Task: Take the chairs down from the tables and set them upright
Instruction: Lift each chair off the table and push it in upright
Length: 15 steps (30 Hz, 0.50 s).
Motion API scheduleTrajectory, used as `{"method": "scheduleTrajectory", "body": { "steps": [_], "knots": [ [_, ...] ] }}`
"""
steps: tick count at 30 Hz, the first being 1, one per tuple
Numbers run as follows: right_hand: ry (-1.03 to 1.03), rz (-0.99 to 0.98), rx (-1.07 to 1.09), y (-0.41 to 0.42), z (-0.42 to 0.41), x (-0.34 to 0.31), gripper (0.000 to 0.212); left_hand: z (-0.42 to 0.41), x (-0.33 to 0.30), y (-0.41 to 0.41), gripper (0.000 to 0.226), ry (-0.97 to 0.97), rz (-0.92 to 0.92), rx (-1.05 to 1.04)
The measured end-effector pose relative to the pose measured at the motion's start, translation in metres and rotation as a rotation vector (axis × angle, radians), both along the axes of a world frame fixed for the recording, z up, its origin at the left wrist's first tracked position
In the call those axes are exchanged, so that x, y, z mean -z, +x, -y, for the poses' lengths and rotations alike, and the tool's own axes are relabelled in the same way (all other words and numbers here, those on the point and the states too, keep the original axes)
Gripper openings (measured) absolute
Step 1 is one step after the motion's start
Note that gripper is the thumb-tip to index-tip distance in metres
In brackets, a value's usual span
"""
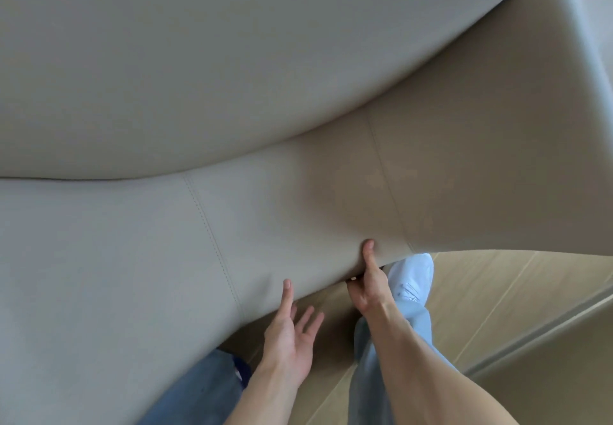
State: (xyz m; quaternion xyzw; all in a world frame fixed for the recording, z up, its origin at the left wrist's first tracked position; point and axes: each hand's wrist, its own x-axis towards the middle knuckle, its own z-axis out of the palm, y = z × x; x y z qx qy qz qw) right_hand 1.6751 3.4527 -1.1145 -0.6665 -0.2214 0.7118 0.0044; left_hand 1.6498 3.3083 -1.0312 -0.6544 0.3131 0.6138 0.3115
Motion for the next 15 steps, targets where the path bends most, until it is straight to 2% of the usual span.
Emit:
{"method": "scheduleTrajectory", "body": {
  "steps": [6,13,15],
  "knots": [
    [-0.023,0.061,-0.041,0.000,0.024,-0.083,0.083,0.009,-0.055,0.006,0.094,-0.025,-0.023,-0.010],
    [-0.001,0.191,-0.072,-0.030,0.065,-0.219,0.056,0.025,-0.156,-0.024,0.080,-0.047,-0.144,-0.160],
    [0.007,0.228,-0.074,-0.045,0.071,-0.253,0.058,0.029,-0.184,-0.039,0.076,-0.050,-0.172,-0.214]
  ]
}}
